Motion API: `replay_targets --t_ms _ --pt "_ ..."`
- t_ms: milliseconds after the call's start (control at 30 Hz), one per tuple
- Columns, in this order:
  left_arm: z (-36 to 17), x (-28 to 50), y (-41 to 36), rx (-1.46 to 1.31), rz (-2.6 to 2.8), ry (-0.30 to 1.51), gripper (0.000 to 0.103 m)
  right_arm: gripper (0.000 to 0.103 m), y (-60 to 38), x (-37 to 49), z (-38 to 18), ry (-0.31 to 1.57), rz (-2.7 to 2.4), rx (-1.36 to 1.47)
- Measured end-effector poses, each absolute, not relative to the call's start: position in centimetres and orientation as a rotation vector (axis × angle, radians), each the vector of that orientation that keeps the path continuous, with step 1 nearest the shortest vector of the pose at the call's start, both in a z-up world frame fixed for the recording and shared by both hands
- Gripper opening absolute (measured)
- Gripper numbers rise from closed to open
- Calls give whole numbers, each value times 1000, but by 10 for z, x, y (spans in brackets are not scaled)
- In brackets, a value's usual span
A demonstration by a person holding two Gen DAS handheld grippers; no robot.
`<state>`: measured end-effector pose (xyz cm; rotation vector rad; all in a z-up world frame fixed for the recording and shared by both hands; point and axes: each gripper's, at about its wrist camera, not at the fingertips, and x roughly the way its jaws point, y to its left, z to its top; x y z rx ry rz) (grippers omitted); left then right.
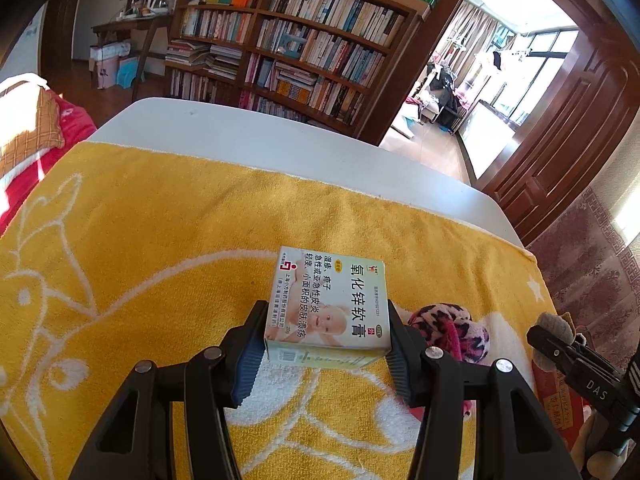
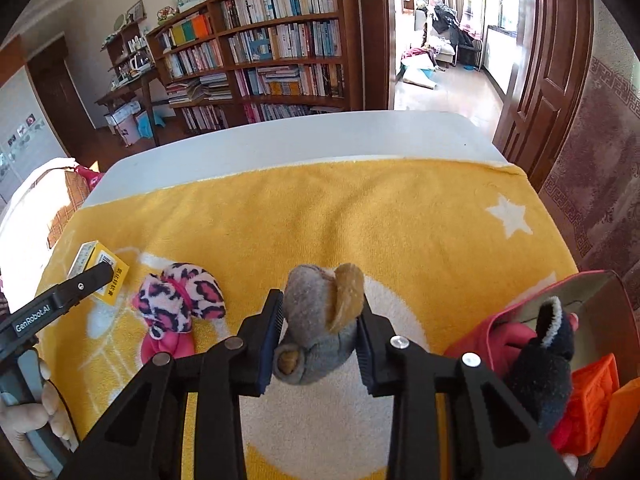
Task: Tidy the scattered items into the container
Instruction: 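Grasp the grey mouse plush with the right gripper while the left gripper lifts the box, then lower the medicine box and grey mouse into the red tin and open both grippers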
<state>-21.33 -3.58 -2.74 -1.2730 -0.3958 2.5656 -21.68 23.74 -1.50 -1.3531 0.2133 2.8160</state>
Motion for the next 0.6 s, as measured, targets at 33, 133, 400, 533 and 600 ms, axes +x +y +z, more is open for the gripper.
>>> replay_targets --t_ms 33,133,400,533,600 --pt "-25 -212 -34 -1265 2566 -393 55 37 238 -209 -6 218 2832 -1323" --pt "-19 -208 -29 -1242 2563 -372 55 37 246 -188 19 222 2866 -1228" --pt "2 -193 -11 -1180 2550 -322 55 37 301 -140 60 239 2823 -1047" --pt "12 -176 2 -1146 2537 -281 55 37 337 -132 71 294 2773 -994" --pt "15 -166 8 -1140 2530 -265 55 37 351 -130 74 322 2754 -981"
